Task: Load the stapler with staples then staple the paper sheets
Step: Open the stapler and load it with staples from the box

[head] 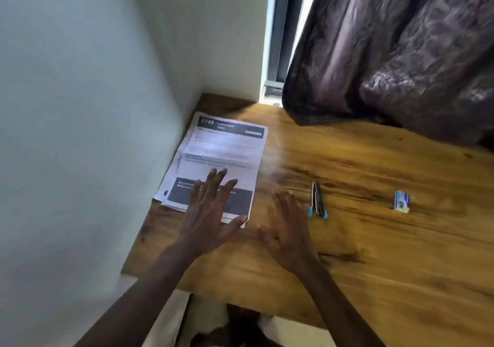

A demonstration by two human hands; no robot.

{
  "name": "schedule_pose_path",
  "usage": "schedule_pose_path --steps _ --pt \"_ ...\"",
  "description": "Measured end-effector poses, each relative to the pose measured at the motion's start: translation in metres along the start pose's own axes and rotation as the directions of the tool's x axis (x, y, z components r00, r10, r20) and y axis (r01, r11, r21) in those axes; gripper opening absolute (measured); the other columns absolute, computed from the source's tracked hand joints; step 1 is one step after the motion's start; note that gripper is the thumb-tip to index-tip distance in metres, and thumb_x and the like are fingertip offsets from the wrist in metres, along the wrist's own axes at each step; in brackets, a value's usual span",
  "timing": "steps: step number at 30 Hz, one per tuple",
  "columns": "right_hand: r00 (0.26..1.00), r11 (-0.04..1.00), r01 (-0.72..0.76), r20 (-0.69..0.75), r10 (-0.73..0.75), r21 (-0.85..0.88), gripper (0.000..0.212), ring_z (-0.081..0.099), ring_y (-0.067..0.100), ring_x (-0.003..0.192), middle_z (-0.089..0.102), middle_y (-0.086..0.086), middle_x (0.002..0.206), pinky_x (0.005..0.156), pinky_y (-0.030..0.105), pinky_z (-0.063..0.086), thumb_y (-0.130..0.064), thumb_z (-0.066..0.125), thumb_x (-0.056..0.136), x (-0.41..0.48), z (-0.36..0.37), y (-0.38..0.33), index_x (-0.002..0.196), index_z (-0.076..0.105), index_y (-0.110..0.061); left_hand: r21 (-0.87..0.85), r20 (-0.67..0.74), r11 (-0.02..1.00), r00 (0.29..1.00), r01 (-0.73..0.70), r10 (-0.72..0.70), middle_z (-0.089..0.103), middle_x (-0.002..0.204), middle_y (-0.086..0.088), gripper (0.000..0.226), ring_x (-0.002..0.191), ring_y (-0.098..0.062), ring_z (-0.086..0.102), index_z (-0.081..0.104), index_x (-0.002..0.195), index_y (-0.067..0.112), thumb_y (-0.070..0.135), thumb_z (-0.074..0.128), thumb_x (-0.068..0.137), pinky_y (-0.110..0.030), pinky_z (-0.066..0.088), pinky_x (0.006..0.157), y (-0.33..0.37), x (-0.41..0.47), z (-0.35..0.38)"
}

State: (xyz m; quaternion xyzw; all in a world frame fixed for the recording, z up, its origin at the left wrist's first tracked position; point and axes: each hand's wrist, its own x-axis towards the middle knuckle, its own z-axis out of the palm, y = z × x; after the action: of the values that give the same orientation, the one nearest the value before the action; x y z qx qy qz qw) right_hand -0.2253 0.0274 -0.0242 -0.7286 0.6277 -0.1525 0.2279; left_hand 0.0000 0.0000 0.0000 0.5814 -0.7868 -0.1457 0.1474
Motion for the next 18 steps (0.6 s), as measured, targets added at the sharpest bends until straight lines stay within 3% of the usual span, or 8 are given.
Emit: schedule_pose_path --steps 7,13,18 --pt "0.999 0.936 0.015 -0.034 -0.028 -0.351 0.077 0.002 0.026 0.158 0.017 0.013 0.168 0.127 0.046 0.002 -0.059 0.033 0.099 0.007 0.025 0.008 0.159 0.025 -0.013 0.033 0.009 0.999 1.0 0.013 -0.014 0.007 0.172 -0.002 0.09 0.159 -0.018 -0.003 0.013 0.163 0.02 0.069 0.04 0.094 -0.052 0.012 0.128 -0.015 -0.005 0.043" --pt "0.999 0.931 0.005 -0.04 -0.021 -0.364 0.076 -0.012 0.021 0.157 -0.003 0.005 0.171 0.127 0.047 0.0 -0.065 0.016 0.1 0.003 0.031 0.01 0.163 0.007 -0.022 0.159 0.036 0.987 0.999 -0.006 0.0 0.002 0.172 0.002 0.086 0.158 -0.014 -0.01 0.015 0.162 0.029 0.079 0.019 0.092 -0.047 0.002 0.129 -0.017 -0.006 0.049" --pt "0.997 0.918 0.006 -0.071 -0.037 -0.396 0.076 -0.01 0.022 0.157 -0.004 0.003 0.171 0.127 0.045 -0.004 -0.068 0.012 0.099 0.005 0.038 0.014 0.162 0.004 -0.026 0.201 0.055 0.979 0.998 -0.031 0.02 0.001 0.172 0.004 0.097 0.158 -0.014 -0.007 0.01 0.161 0.035 0.09 0.003 0.081 -0.046 0.002 0.129 -0.019 -0.008 0.049"
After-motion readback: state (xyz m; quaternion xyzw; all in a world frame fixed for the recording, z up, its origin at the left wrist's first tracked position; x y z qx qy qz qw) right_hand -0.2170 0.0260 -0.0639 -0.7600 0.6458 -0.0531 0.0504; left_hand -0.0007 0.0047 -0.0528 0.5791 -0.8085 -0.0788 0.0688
